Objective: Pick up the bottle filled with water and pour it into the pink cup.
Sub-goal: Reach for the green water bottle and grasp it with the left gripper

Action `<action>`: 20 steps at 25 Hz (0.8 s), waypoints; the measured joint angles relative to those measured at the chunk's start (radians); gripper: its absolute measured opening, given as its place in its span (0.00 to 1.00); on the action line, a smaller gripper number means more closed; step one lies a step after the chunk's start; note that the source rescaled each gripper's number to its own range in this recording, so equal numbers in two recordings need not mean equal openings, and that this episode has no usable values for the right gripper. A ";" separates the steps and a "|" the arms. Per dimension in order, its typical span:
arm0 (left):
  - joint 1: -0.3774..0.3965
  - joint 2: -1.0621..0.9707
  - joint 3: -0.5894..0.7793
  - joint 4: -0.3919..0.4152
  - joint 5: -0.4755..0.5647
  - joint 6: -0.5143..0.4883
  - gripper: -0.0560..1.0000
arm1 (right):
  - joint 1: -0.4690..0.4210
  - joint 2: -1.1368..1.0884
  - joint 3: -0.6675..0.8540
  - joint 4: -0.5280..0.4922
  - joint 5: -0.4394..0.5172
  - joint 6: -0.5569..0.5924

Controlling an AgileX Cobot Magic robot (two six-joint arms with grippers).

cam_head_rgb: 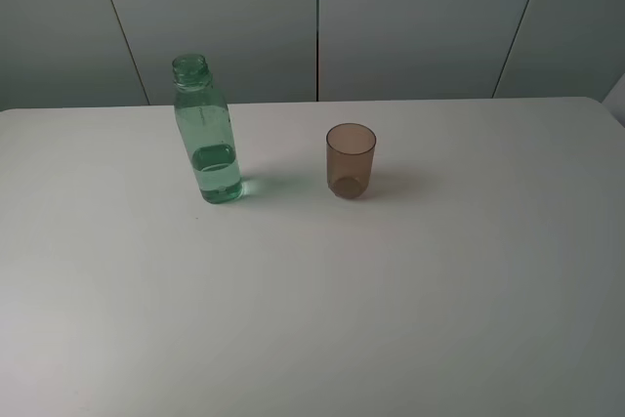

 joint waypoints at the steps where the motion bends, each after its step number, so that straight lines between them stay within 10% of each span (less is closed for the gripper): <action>1: 0.000 0.044 0.000 -0.034 -0.024 0.030 1.00 | 0.000 0.000 0.000 0.000 0.000 0.000; 8: 0.000 0.350 -0.006 -0.180 -0.233 0.154 1.00 | 0.000 0.000 0.000 0.000 0.000 0.000; 20: -0.216 0.798 -0.070 -0.330 -0.565 0.450 1.00 | 0.000 0.000 0.000 0.000 0.000 0.000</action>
